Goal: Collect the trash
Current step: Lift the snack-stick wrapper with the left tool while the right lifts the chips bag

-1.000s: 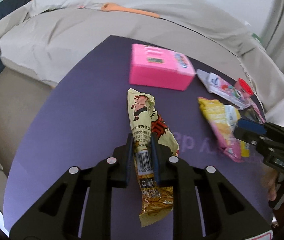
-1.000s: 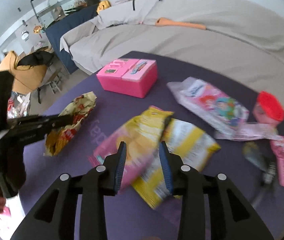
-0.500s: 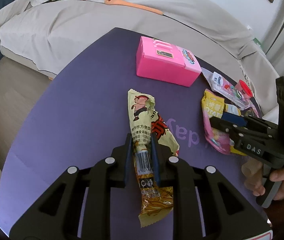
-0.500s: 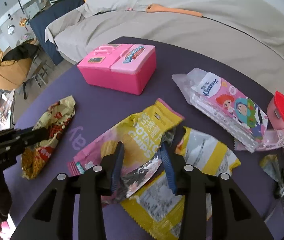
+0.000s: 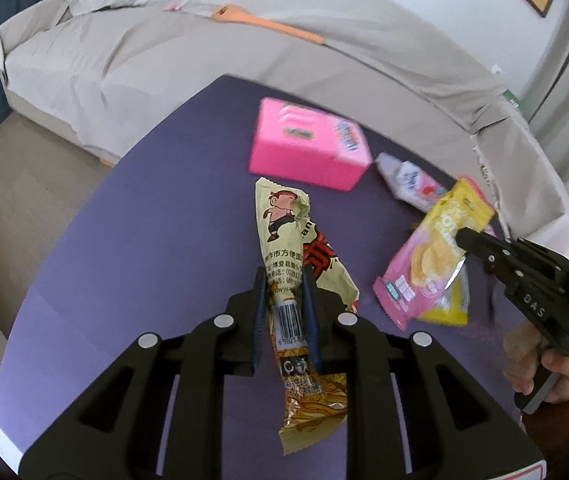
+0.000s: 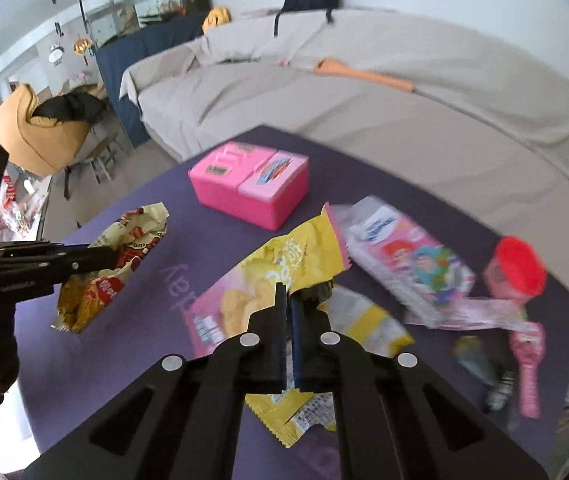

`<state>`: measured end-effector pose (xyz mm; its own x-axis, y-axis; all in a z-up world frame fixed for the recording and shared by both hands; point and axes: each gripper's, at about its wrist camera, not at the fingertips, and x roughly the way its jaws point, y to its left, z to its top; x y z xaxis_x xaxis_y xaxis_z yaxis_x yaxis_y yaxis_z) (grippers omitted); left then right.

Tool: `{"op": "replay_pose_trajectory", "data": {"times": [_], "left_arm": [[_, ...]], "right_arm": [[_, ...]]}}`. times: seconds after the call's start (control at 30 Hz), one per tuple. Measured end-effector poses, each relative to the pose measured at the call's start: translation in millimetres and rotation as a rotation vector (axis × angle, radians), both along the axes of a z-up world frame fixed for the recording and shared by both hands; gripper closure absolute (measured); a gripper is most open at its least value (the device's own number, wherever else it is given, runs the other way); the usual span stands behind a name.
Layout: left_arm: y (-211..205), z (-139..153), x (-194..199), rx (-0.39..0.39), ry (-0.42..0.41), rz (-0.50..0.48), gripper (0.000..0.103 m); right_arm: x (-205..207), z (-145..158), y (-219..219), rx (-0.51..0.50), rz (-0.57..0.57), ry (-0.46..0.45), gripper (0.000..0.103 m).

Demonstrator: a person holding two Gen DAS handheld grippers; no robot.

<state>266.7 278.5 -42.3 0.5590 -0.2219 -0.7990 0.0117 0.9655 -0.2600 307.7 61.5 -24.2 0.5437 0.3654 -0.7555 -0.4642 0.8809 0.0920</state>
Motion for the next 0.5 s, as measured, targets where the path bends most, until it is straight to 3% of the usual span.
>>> {"op": "replay_pose_trajectory", "data": {"times": [0.2,0.5], "left_arm": [[-23.6,11.4,-8.6,-0.023,-0.036,-0.035,0.087],[-40.1,2.7,-20.6,-0.079,-0.026,-0.079,0.087]], "right_arm": [[-26.6,20.4,-36.4,-0.020,-0.026,-0.051,0.099],[-56.6,31.5,-79.7,-0.070,-0.070,-0.082,0.099]]}}
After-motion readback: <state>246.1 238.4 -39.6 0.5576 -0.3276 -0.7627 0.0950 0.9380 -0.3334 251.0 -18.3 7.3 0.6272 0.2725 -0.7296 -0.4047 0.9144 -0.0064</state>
